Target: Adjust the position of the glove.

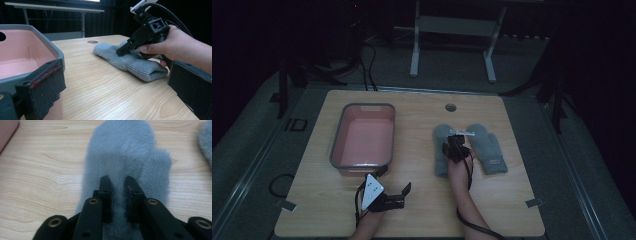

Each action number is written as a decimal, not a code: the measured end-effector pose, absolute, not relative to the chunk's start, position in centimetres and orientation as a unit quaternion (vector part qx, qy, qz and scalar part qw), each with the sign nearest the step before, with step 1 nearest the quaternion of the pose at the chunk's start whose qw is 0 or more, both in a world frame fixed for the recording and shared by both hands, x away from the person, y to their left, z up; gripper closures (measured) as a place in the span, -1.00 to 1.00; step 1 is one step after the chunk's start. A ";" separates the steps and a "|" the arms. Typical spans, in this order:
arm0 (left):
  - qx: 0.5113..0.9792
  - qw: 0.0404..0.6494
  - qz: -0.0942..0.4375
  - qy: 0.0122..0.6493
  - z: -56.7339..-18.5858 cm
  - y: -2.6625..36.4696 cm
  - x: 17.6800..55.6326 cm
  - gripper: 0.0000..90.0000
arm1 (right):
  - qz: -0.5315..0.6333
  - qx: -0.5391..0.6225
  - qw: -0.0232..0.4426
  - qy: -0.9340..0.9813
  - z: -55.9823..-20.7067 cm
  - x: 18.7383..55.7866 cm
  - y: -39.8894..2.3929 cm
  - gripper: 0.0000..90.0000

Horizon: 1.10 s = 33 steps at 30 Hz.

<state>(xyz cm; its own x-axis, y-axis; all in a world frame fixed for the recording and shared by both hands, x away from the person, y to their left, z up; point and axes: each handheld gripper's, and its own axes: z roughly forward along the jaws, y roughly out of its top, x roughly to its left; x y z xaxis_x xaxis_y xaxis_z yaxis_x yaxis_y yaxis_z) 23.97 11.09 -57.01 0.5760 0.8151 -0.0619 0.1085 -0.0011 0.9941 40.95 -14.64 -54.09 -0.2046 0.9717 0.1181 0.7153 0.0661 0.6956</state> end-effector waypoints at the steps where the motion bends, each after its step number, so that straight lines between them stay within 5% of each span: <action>1: 0.645 0.610 0.289 0.358 -57.0 11.1 24.0 -0.97 | 0.330 0.597 0.192 0.705 -54.1 41.0 -14.6 0.58; 16: 0.645 0.610 0.289 0.358 -57.0 11.1 24.0 -0.97 | 0.369 0.544 0.190 0.729 -49.2 40.6 -17.0 0.13; 24: 0.645 0.610 0.289 0.358 -57.0 11.1 24.0 -0.97 | 0.368 0.529 0.200 0.738 -47.2 40.9 -20.6 0.11; 30: 0.645 0.610 0.288 0.358 -57.0 11.1 24.0 -0.97 | 0.373 0.536 0.196 0.731 -46.6 41.2 -24.3 -0.17; 33: 0.645 0.610 0.289 0.357 -57.0 11.1 24.0 -0.97 | 0.373 0.536 0.206 0.729 -46.7 41.6 -26.4 -0.11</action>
<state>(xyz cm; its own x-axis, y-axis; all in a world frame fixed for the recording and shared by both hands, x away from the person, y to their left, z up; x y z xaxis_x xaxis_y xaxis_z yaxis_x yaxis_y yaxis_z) 23.98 11.10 -57.01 0.5784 0.8133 -0.0634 0.1088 0.0001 0.9941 41.58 -26.35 -46.65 -0.3412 0.9348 0.0991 0.6277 0.1481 0.7642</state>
